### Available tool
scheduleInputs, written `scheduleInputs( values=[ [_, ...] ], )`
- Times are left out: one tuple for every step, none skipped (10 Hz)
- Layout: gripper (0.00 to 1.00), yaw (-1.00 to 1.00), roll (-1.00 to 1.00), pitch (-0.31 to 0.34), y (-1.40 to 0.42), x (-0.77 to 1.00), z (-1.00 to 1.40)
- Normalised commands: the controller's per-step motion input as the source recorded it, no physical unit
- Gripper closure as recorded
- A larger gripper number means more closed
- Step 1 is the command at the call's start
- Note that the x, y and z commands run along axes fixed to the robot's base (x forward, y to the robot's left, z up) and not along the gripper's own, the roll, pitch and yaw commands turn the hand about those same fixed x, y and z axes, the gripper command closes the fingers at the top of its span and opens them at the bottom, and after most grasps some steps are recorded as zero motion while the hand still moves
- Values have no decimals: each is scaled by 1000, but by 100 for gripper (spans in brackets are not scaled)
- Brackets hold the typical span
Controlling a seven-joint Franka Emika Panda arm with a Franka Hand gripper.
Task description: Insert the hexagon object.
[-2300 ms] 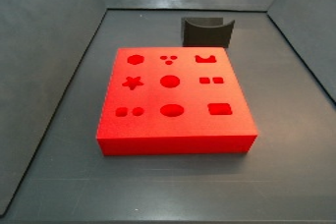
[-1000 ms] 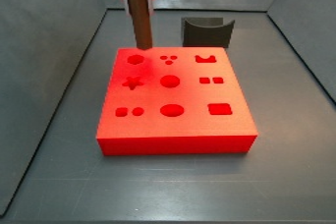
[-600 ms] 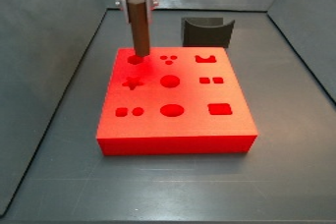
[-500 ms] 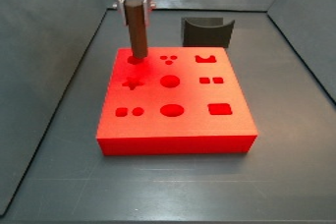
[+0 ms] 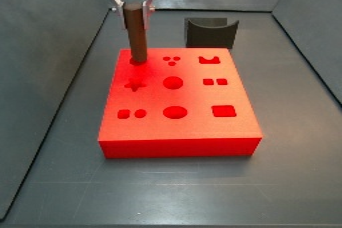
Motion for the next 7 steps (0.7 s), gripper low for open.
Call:
scheduleInputs(
  values=[
    [100,0,0,-44,0,-103,-211],
    [100,0,0,-37,0,-17,-154],
    [100,0,26,-44,0,34,-146],
    [100,86,21,-20,0,186,-166],
    [100,97,33,-10,0,191,-186],
    [100,71,33,-26,0,109,-217],
    [100,54,46,-43,0,49,-237]
  ],
)
